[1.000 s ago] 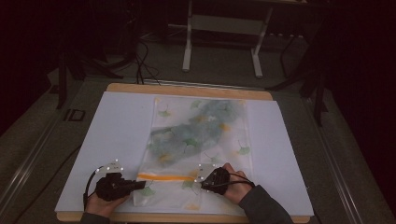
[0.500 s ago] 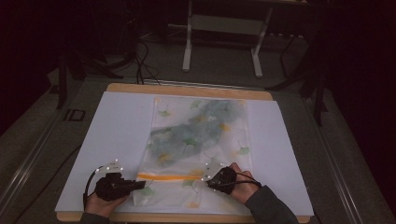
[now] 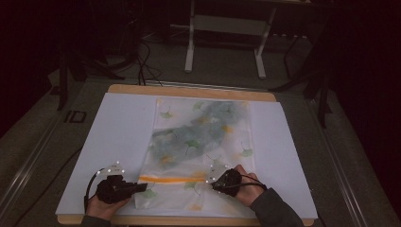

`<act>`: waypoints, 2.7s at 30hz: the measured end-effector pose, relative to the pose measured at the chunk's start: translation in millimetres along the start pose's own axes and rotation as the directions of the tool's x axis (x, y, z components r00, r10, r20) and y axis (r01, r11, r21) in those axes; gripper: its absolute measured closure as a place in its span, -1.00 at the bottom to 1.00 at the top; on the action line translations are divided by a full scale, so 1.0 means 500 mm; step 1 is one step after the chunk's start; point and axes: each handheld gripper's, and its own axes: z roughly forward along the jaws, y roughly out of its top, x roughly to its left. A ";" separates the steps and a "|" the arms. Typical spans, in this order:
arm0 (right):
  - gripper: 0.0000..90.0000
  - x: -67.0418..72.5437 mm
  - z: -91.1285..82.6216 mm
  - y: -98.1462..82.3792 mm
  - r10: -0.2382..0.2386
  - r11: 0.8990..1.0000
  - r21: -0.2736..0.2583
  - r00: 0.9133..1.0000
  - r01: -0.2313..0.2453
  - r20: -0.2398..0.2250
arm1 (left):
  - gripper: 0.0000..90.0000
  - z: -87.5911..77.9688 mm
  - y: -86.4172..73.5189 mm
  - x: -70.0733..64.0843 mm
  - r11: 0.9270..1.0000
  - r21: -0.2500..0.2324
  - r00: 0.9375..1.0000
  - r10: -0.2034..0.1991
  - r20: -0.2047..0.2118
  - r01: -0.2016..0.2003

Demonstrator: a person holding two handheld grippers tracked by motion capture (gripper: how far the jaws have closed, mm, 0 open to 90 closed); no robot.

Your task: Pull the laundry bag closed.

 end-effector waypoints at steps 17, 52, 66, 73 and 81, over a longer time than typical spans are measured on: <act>1.00 -0.006 -0.012 -0.022 -0.001 1.000 0.024 1.000 0.000 0.023 | 0.97 -0.001 0.000 0.002 1.000 -0.002 1.000 0.000 -0.003 0.000; 1.00 -0.007 -0.052 -0.104 0.024 0.997 0.065 0.997 -0.029 0.079 | 0.97 0.001 -0.002 0.002 1.000 0.002 1.000 -0.004 0.000 0.004; 1.00 -0.017 -0.079 -0.136 0.032 0.994 0.101 0.993 -0.043 0.109 | 0.97 0.000 -0.002 0.000 1.000 -0.002 1.000 -0.004 0.004 0.004; 1.00 -0.019 -0.090 -0.159 0.036 0.991 0.123 0.991 -0.052 0.126 | 0.97 0.000 -0.002 0.001 1.000 -0.001 1.000 -0.008 0.003 0.008; 1.00 -0.021 -0.111 -0.182 0.053 0.988 0.138 0.988 -0.074 0.148 | 0.97 0.000 -0.002 0.001 1.000 0.000 1.000 -0.007 0.005 0.007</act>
